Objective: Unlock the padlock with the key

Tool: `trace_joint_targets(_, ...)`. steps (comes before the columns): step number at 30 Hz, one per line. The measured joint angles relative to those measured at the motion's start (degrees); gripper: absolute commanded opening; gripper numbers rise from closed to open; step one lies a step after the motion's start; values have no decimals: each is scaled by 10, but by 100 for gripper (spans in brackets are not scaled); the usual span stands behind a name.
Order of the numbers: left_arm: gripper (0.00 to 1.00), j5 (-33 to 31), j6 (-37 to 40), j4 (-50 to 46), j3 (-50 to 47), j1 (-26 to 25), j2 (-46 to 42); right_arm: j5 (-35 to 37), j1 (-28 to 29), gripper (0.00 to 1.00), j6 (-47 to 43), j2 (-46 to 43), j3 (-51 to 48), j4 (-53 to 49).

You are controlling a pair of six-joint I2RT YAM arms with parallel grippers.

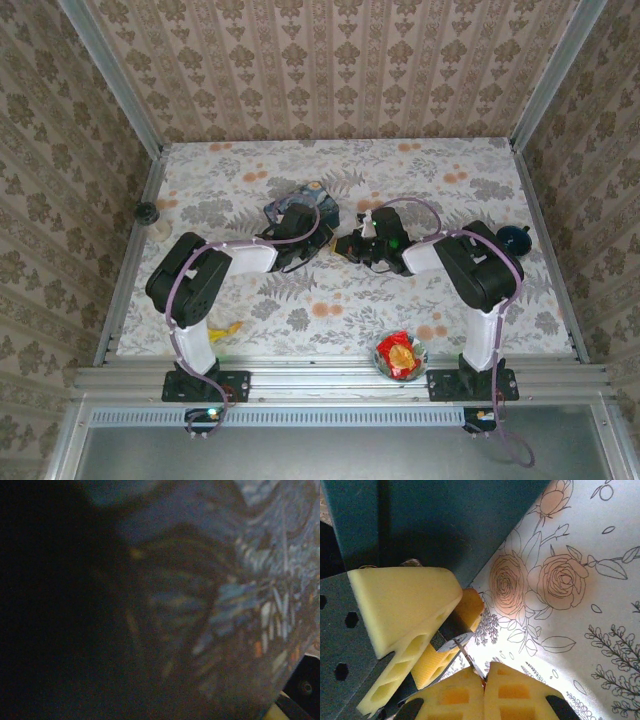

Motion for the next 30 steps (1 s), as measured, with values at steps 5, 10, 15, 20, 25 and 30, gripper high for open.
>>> trace_joint_targets(5, 7, 0, 0, 1, 0, 0, 0, -3, -1, 1, 7, 1, 0, 3)
trace_joint_targets(10, 7, 0, 0, 1, 0, 0, 0, -7, -2, 1, 10, 3, 0, 7)
trace_joint_targets(15, 7, 0, 0, 1, 0, 0, 0, -19, -4, 3, 11, 8, 2, 13)
trace_joint_targets(20, 7, -2, -2, 3, 0, 0, 0, -23, -6, 6, 5, 8, 5, 9)
trace_joint_targets(25, 7, -3, -2, 3, 0, 0, 0, -23, -6, 8, -12, 8, 17, -17)
trace_joint_targets(30, 7, -7, -2, 2, 1, 0, 1, -23, -5, 7, -41, 8, 39, -63)
